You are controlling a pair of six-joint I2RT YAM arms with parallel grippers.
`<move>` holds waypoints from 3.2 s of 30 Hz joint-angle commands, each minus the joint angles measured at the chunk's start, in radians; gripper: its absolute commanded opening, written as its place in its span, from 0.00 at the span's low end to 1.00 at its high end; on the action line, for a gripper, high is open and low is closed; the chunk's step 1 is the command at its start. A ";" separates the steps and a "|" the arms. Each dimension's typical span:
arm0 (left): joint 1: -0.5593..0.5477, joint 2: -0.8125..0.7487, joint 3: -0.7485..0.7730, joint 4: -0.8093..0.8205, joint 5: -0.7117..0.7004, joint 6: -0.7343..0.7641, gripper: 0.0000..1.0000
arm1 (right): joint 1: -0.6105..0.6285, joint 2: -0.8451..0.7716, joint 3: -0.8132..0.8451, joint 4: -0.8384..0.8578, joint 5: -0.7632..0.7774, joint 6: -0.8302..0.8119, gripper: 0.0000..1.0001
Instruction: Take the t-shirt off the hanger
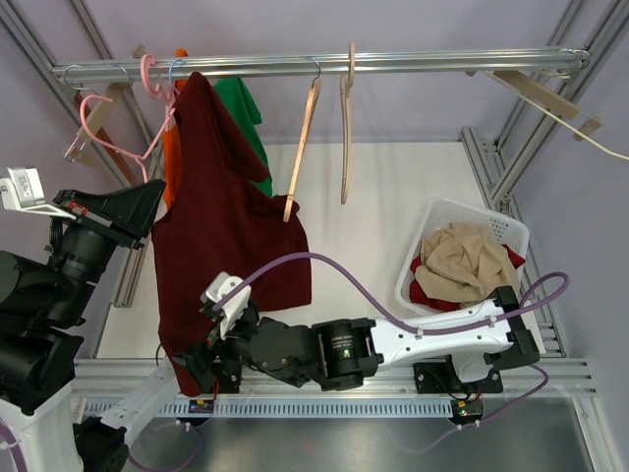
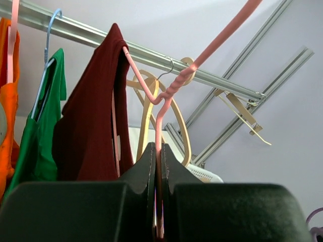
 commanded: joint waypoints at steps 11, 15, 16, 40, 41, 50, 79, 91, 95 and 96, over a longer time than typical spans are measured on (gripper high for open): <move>0.000 -0.058 -0.102 0.190 -0.065 -0.081 0.00 | 0.012 0.074 0.005 0.153 0.200 0.066 0.95; 0.000 -0.048 -0.117 0.203 -0.068 -0.073 0.00 | 0.012 0.069 -0.034 0.224 0.220 0.055 0.55; 0.000 -0.049 -0.132 0.210 -0.069 -0.075 0.00 | 0.012 0.066 -0.038 0.222 0.218 0.061 0.50; -0.001 0.141 0.249 0.188 -0.014 0.059 0.00 | 0.287 -0.107 -0.208 -0.397 0.267 0.279 0.00; -0.001 0.132 0.268 0.157 0.030 0.054 0.00 | 0.284 -0.133 -0.224 -0.393 0.286 0.278 0.00; -0.003 -0.173 0.134 0.064 0.187 -0.019 0.00 | 0.029 -0.362 -0.327 -0.282 0.125 0.121 0.00; 0.052 0.020 0.136 0.623 -0.202 0.186 0.00 | 0.303 0.054 -0.036 -0.510 0.241 0.322 0.00; 0.052 -0.041 -0.311 0.857 -0.279 -0.009 0.00 | 0.440 0.101 0.248 -0.560 0.439 0.105 0.00; 0.052 -0.124 -0.427 0.887 -0.180 -0.188 0.00 | 0.409 0.200 0.348 -0.606 0.444 0.047 0.00; 0.051 -0.133 -0.416 0.862 -0.167 -0.190 0.00 | 0.402 0.183 0.315 -0.595 0.438 0.055 0.00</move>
